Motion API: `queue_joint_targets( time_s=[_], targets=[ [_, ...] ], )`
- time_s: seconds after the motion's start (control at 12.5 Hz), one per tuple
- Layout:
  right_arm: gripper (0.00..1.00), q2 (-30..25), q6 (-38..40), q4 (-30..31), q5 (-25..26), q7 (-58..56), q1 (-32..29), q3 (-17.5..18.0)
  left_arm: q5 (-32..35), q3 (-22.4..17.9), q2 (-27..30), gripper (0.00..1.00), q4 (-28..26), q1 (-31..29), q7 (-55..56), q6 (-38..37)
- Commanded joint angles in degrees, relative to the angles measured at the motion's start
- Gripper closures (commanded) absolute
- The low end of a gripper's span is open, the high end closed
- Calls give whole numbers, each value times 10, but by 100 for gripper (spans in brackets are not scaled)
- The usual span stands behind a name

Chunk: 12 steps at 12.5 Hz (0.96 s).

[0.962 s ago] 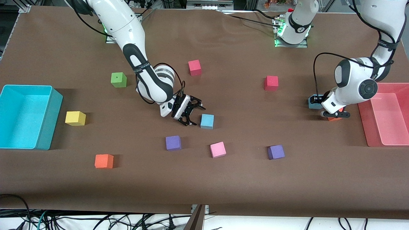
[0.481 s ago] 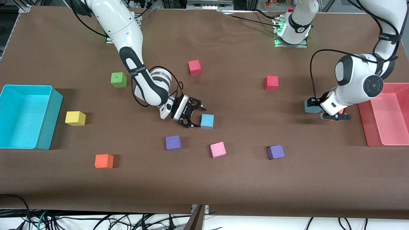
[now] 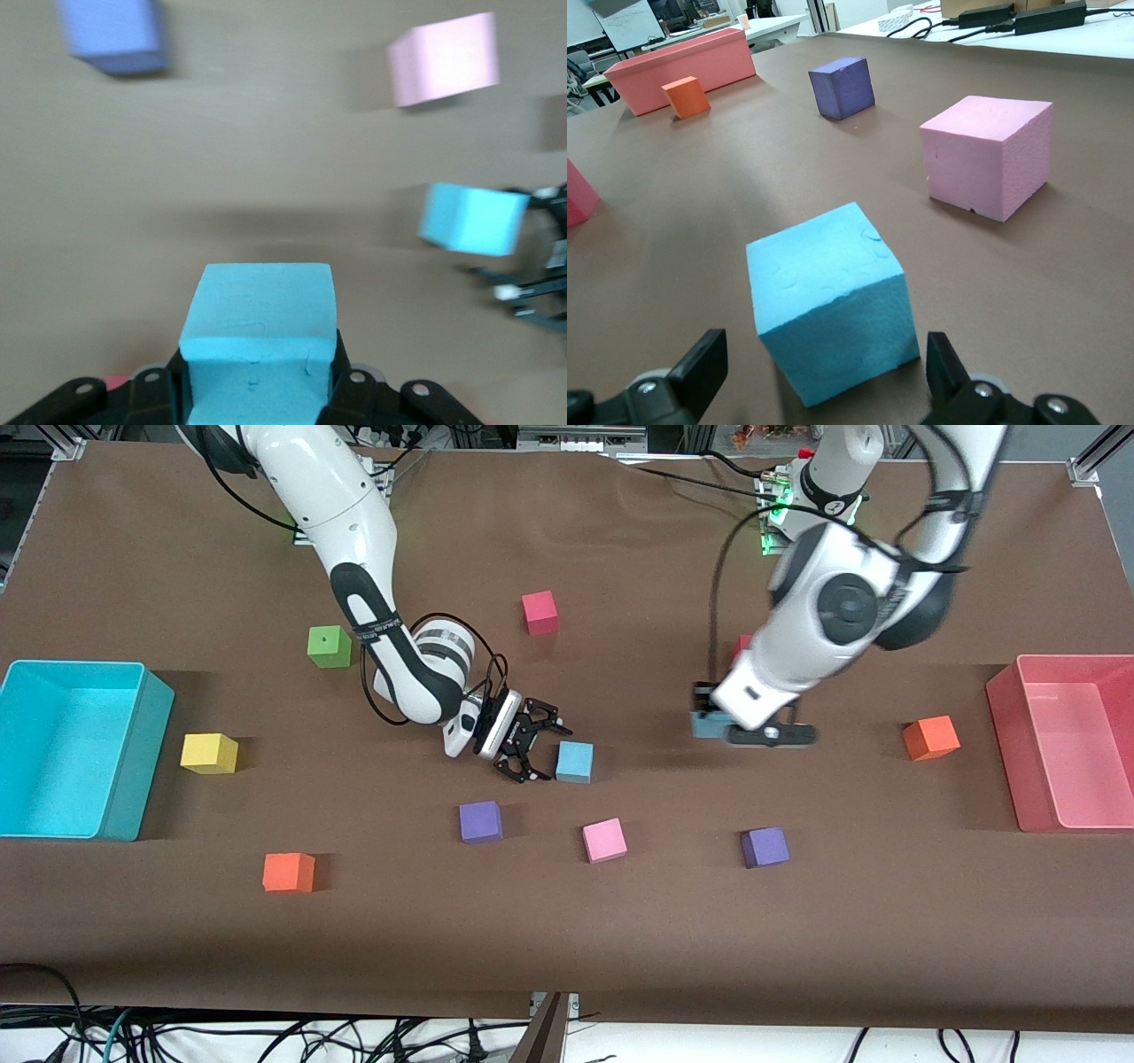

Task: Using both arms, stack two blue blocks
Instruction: 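Lift the second blue cube with the left gripper toward the first cube, then lower the held blue cube onto the first cube with the left gripper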

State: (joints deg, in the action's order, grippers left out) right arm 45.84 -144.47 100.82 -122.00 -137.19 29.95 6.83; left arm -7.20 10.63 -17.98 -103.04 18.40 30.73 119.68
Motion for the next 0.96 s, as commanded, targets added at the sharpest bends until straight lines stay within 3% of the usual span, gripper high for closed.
queue_joint_targets(
  time_s=[0.0, 0.16, 0.32, 0.64, 0.88],
  targets=[
    [1, 3, 5, -6, -12, -12, 4, -4, -12, -10, -129, 100, 142, 67, 113, -18],
    [1, 0, 6, -6, -12, -5, 4, -6, -10, -17, -207, 100, 238, 109, 165, -16],
    [1, -1, 6, -5, -12, -4, 4, -9, -11, -32, -254, 100, 293, 139, 179, -12],
    [1, -2, 6, -5, -12, -4, 4, -11, -11, -42, -289, 100, 337, 157, 178, -11],
    [1, -2, 6, -5, -12, -4, 4, -11, -9, -52, -301, 100, 339, 163, 174, 10]
  ],
)
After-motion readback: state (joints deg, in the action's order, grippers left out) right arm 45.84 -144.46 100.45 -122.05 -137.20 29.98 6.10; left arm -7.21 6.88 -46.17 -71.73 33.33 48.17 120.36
